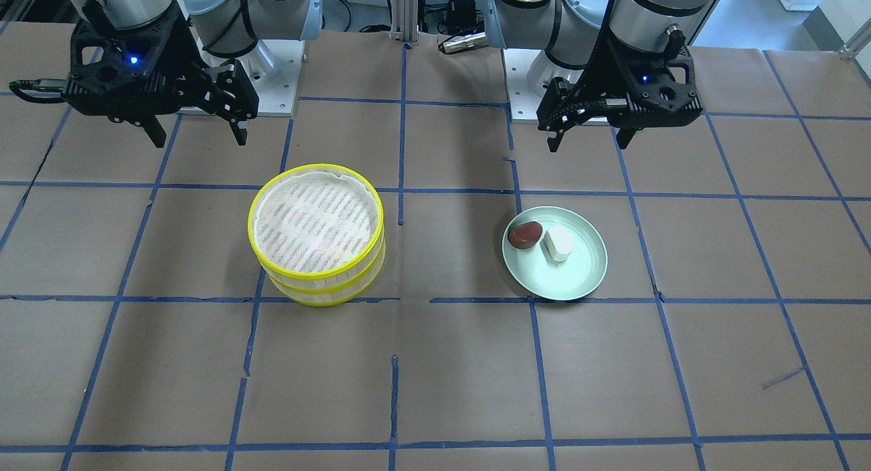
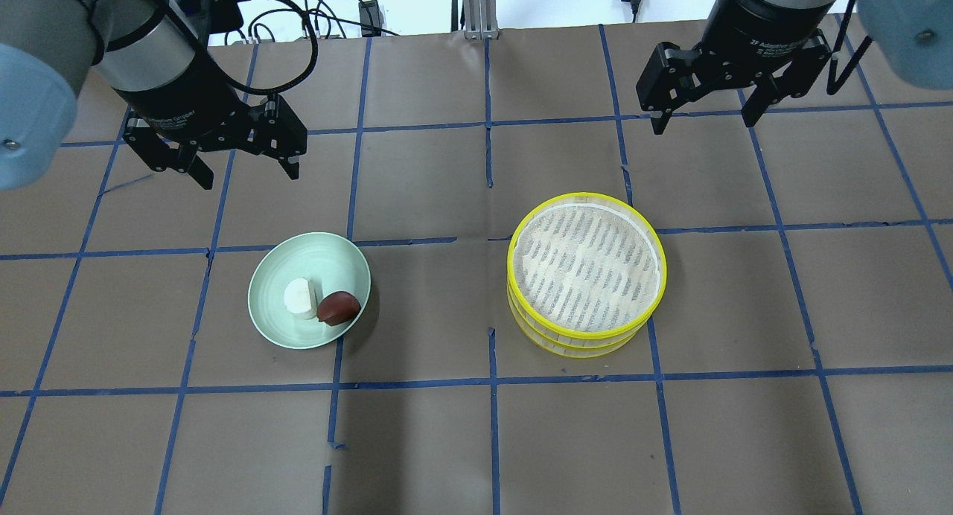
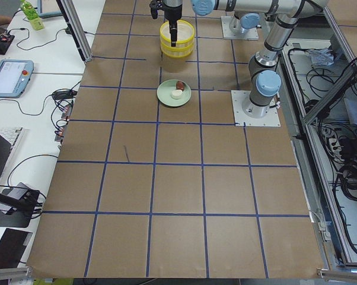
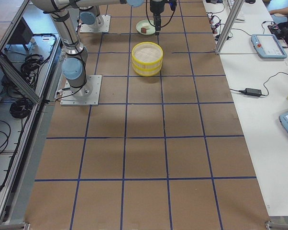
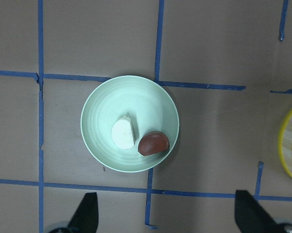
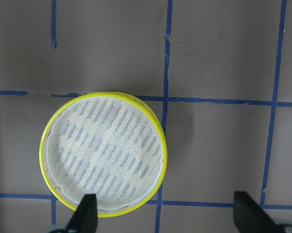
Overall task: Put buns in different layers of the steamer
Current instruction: 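Move the left gripper to the green bowl while right approaches the steamer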
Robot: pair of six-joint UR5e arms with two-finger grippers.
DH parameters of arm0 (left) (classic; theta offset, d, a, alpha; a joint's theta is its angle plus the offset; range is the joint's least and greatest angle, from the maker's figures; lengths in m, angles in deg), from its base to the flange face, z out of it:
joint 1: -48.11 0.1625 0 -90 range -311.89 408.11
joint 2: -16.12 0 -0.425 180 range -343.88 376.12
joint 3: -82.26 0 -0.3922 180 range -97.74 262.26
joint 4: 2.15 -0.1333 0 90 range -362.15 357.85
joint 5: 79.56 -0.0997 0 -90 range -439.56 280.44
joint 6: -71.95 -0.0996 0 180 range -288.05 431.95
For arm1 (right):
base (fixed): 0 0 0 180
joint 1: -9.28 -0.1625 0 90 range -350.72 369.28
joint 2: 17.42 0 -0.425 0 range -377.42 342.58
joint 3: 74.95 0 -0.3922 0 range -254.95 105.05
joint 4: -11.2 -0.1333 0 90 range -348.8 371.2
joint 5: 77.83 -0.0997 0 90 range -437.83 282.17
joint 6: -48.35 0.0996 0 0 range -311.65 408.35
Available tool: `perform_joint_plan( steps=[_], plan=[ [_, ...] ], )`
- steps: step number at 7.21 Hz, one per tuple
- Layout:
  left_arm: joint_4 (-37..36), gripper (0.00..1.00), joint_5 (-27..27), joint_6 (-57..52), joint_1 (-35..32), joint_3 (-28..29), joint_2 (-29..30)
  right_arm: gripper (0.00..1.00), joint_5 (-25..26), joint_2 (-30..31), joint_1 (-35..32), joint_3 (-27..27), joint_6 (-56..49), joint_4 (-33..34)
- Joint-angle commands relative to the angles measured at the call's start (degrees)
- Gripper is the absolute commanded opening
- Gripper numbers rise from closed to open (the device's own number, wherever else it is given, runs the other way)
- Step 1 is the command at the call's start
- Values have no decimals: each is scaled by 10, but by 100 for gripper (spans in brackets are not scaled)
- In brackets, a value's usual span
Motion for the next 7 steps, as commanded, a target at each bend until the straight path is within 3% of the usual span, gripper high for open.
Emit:
perform_joint_plan(
  steps=[1, 5, 7],
  plan=[
    [3, 100, -1, 0, 0, -1, -1, 100, 1, 0, 1, 0, 0, -13],
    [7, 100, -2, -17, 19, -24, -4, 100, -7, 6, 0, -3, -17, -18],
    [-36, 100, -2, -96, 100, -89, 9, 100, -9, -1, 4, -67, -20, 13]
  ],
)
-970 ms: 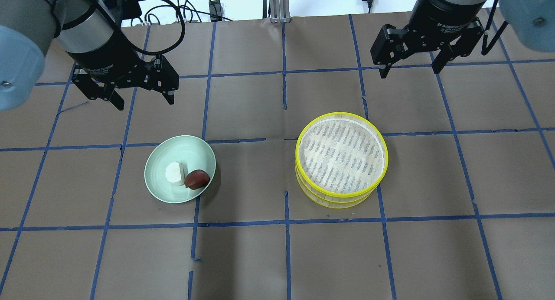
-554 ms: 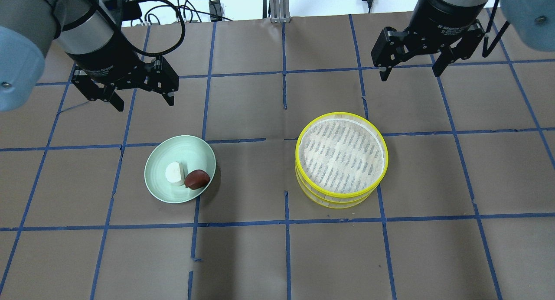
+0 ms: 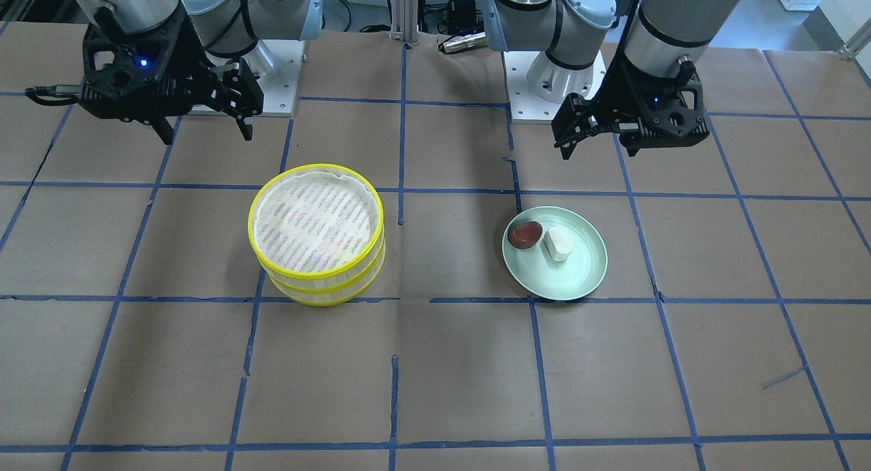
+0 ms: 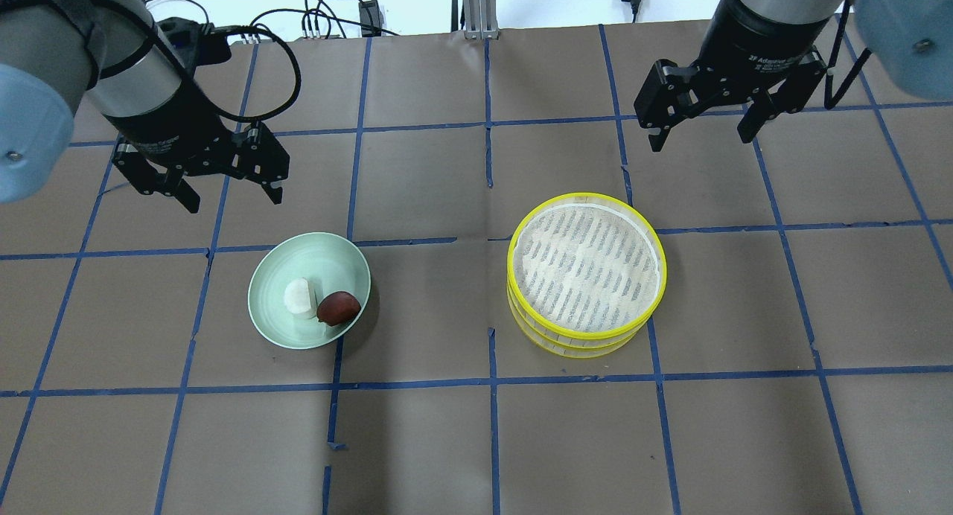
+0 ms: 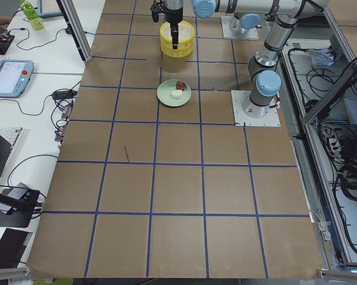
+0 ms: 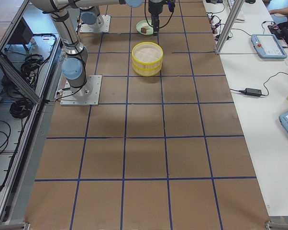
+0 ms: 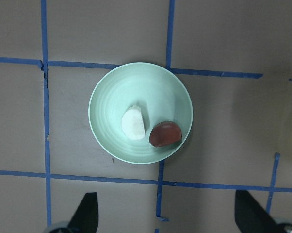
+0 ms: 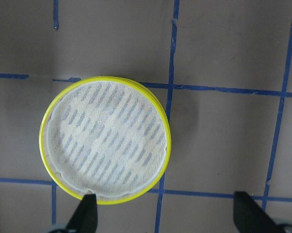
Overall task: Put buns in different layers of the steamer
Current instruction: 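Move the left gripper to the green bowl while right approaches the steamer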
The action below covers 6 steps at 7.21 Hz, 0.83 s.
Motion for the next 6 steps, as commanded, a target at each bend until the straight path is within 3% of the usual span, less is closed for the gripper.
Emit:
perform_joint_plan(
  steps=[1, 2, 4, 6],
  plan=[
    [-48, 100, 0, -30, 55, -52, 27, 100, -3, -5, 1, -84, -4, 61],
    [-72, 96, 0, 3, 55, -60, 62, 100, 3, -14, 2, -142, -4, 123],
    [-144, 98, 1, 54, 53, -97, 128, 99, 5, -55, 8, -213, -4, 230],
    [-153, 100, 1, 60, 53, -128, 154, 99, 6, -77, 9, -219, -4, 240]
  ],
)
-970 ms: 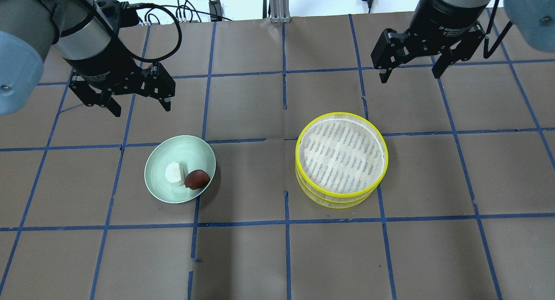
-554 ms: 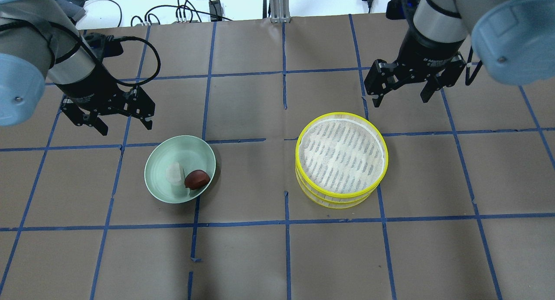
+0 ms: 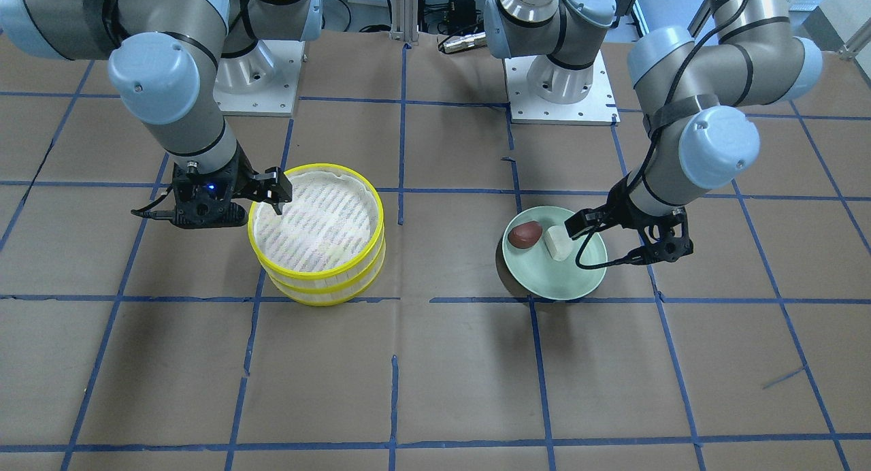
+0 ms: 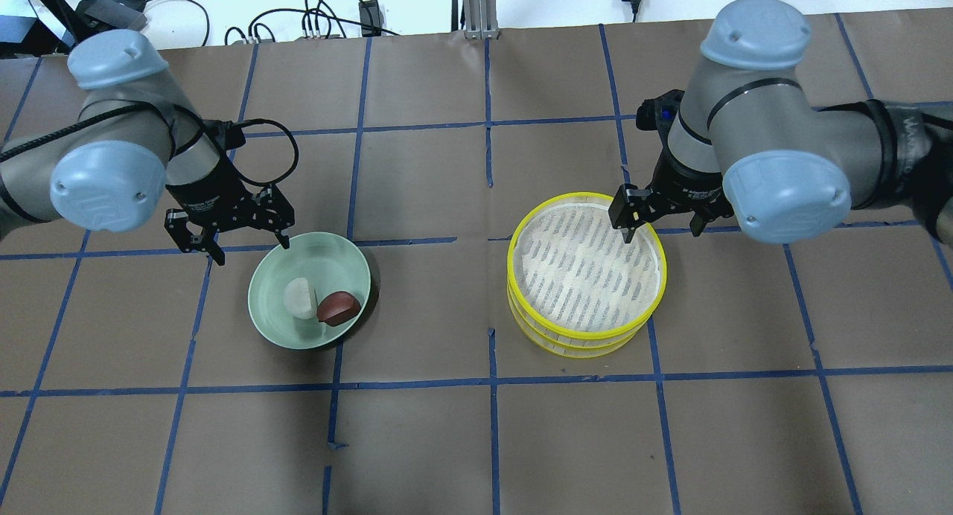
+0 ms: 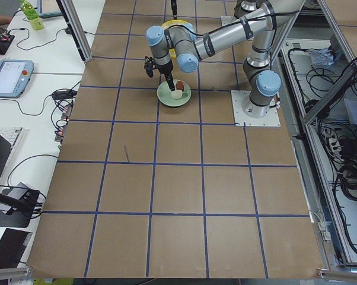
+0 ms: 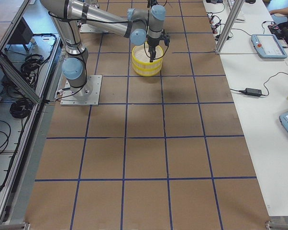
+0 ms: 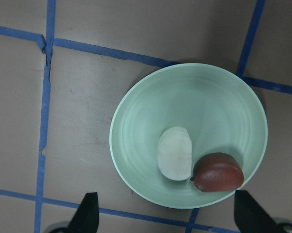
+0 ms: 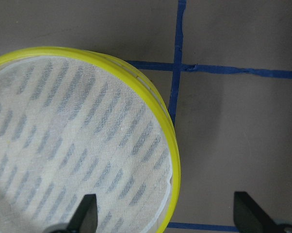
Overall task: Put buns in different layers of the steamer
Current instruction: 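Grasp the white bun with left gripper while right grips the top tier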
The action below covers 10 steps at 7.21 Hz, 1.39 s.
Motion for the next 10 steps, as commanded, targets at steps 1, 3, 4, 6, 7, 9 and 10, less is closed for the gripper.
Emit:
perform_joint_plan(
  steps=[1, 3, 4, 6, 7, 9, 10],
  plan=[
    [-21, 99, 0, 30, -1, -32, 22, 94, 4, -18, 1, -8, 1, 15],
    [-34, 99, 2, 49, -2, -34, 37, 90, 5, -25, 1, -9, 2, 14],
    [-34, 99, 2, 49, -4, -35, 39, 85, 5, -26, 1, -12, 2, 14],
    [-58, 99, 7, 49, -5, -35, 59, 77, 3, -31, 1, -25, 2, 16],
    [-62, 99, 7, 49, -6, -35, 64, 74, 4, -30, 1, -24, 2, 19],
    [-68, 94, 6, 47, -8, -36, 75, 49, 5, -29, 2, -22, 2, 20],
    [-73, 76, 4, 47, -9, -40, 74, 29, 4, -29, 2, -22, 2, 20]
  ],
)
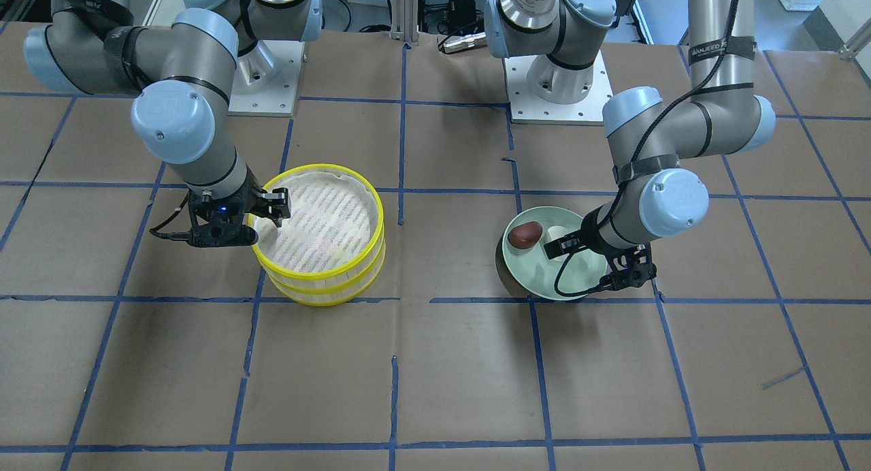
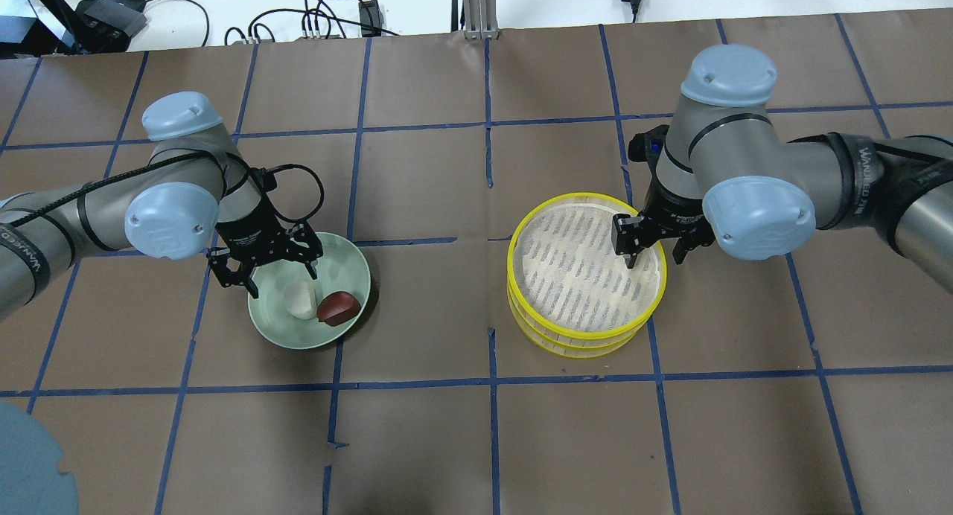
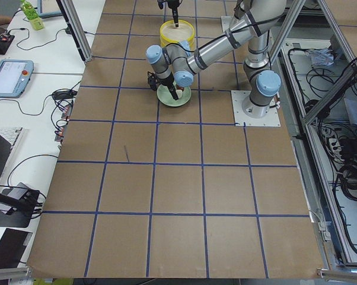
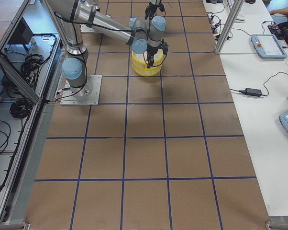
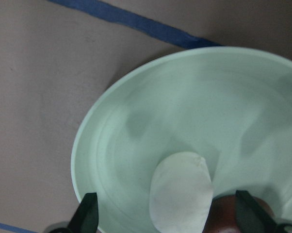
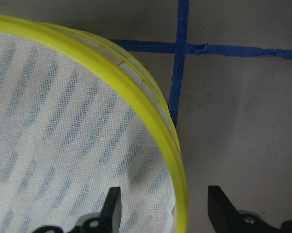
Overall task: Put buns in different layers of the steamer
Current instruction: 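Grasp the white bun with left gripper while right grips the top tier, then lift the top tier with right gripper while left lifts the white bun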
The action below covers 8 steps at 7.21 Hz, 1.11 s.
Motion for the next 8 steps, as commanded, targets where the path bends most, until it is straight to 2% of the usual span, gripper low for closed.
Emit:
perform_joint_plan(
  steps=[1, 2, 4, 6, 7, 8],
  plan=[
    [-14, 35, -6, 0, -1, -7, 2, 14, 1, 2, 1, 0, 0, 0],
    [-15, 4, -4, 4, -1, -7, 0, 10, 0, 3, 3, 1, 0, 0],
    [-22, 1, -4, 7, -1, -7, -1, 8, 0, 5, 16, 1, -2, -1],
    [-21, 1, -8, 19, -8, 9, -46, 8, -3, 8, 24, 7, -3, -2],
    [0, 1, -22, 20, -8, 24, -78, 8, 2, 9, 41, 34, -30, -4],
    [52, 1, -28, 22, -16, 51, -102, 8, 23, 9, 93, 48, -77, -11]
  ],
)
